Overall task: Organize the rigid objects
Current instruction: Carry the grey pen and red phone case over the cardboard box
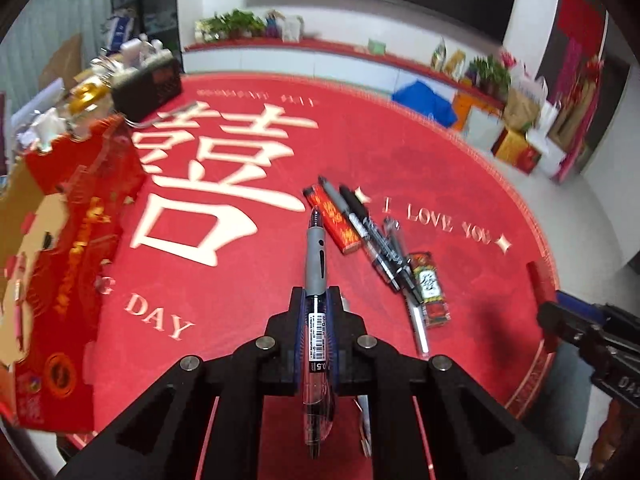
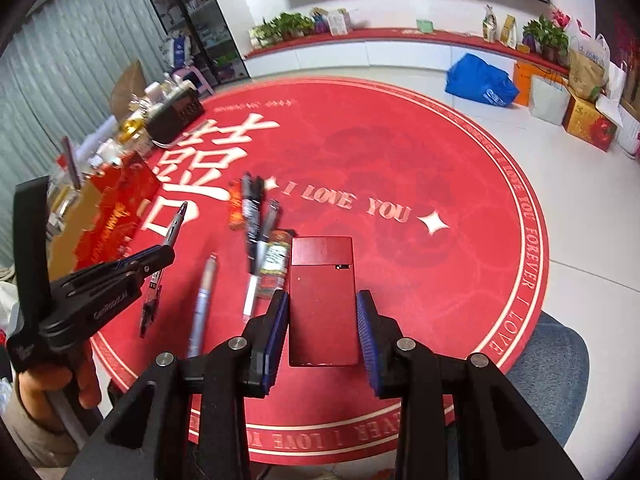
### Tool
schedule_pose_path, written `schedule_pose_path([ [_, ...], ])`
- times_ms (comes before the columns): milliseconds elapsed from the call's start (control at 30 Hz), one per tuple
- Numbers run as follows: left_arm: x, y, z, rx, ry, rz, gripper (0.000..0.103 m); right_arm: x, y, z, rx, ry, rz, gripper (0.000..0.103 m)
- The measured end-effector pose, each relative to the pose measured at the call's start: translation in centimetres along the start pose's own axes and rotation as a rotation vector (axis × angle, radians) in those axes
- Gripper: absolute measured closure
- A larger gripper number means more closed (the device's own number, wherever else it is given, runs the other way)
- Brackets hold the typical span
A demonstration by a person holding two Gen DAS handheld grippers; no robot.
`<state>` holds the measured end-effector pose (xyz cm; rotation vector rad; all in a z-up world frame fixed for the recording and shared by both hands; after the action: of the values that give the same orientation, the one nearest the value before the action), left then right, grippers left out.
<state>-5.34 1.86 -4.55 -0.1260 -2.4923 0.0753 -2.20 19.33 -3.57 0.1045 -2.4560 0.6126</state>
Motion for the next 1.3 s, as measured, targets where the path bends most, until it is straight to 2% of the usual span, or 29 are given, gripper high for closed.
schedule_pose_path([
  [200, 0.4, -1.0, -2.9, 0.025, 0.066, -0.028, 0.093, 0.9, -2.2, -0.1, 0.02, 0.013, -0.032, 0.068],
  [400, 0.6, -2.4, -4.0, 0.046, 0.095, -0.057, 0.093, 1.9, -4.6, 0.2, 0.041, 0.024, -0.068, 0.068],
  [733, 2.1, -5.8, -6.5, 0.087, 0.189, -0.121, 0.093, 3.6, -9.6, 1.5, 0.081, 0.023, -0.155, 0.068],
  [1000, 3.1, -12.2, -8.3, 0.167, 0.251, -0.228, 0.093, 5.2, -15.2, 3.4, 0.149, 0.012, -0.238, 0.068],
  [1300, 2.6, -22.1, -7.9, 0.319, 0.245, -0.358, 0.093, 6.6, -23.0, 7.1, 0.254, -0.021, -0.349, 0.068],
])
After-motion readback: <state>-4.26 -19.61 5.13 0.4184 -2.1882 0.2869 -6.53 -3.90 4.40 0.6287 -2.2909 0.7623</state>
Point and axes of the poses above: each gripper's, at about its wrist camera, not at the fingertips, and z roughly the way its jaws point, y to its right, x to its top, the point moved 6 cm from there along z, roughly the way its jaws point, and after that the axes turned 13 degrees about x, right-handed, at the moved point
